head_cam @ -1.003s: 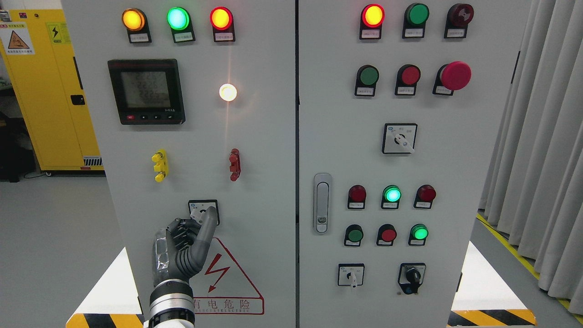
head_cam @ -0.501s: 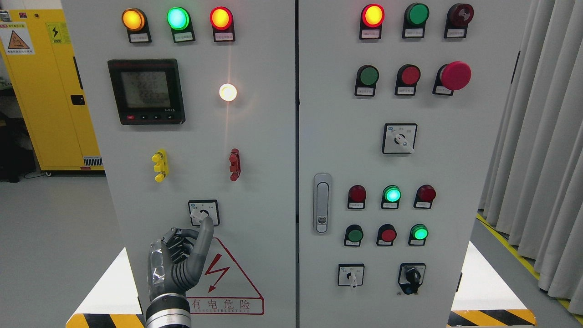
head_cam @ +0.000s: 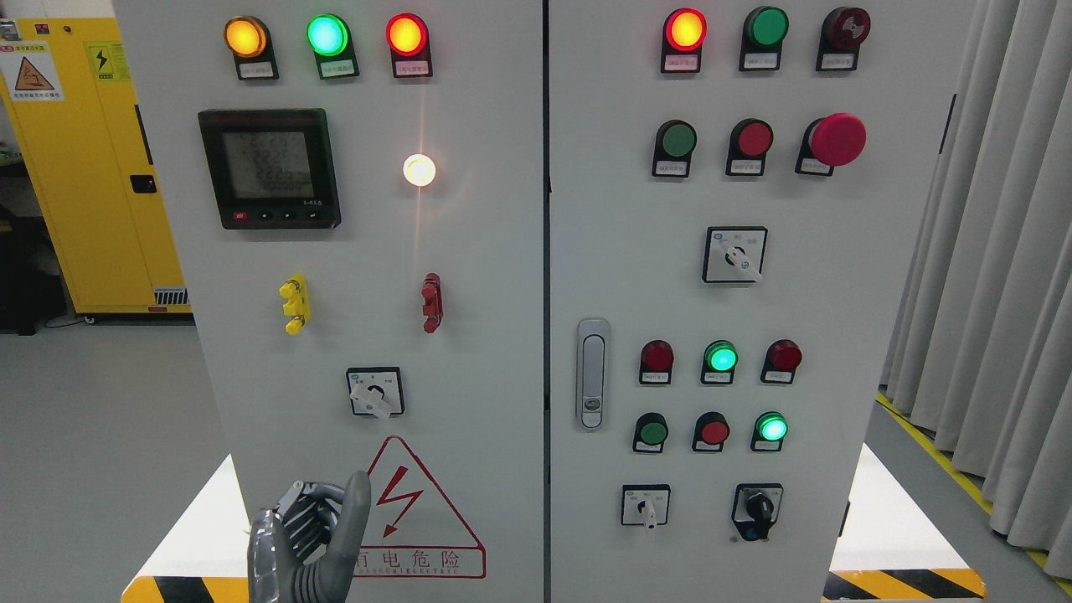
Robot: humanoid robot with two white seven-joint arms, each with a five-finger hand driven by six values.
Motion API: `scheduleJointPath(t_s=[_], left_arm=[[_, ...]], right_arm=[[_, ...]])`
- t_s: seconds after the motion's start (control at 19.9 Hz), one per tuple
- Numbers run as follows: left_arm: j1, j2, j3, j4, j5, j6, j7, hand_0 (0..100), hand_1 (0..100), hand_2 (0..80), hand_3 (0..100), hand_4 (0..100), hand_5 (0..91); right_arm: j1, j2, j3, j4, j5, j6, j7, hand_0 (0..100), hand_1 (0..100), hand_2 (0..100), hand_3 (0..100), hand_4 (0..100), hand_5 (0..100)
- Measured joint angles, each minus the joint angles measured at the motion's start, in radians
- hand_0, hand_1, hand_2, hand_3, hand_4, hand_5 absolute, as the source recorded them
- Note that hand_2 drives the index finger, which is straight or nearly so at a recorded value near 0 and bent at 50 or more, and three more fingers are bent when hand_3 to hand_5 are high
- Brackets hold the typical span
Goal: Turn on light switch 1
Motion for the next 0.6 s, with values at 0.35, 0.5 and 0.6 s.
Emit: scheduleJointPath(t_s=[0.35, 0.5, 0.6], left_arm=[[0.177, 0.024, 0.076, 0.044, 0.088, -0.186, -0.121, 2, 34, 65.8, 98, 94, 83.4], [0.228, 0.034, 0.125, 0.084, 0.120, -0.237, -0.170, 2, 34, 65.1, 98, 94, 83.0], [0.257, 0.041, 0.152, 0.121, 0.144, -0.269, -0.196, 2, 33, 64.2, 98, 95, 82.4]], right_arm=[[0.000, 0.000, 0.000, 0.000, 0.000, 0.000, 0.000, 0, 50, 4, 0, 0, 0], [0.000, 0.000, 0.000, 0.000, 0.000, 0.000, 0.000, 0, 50, 4, 0, 0, 0], [0.000, 0.000, 0.000, 0.000, 0.000, 0.000, 0.000, 0, 50, 4, 0, 0, 0]])
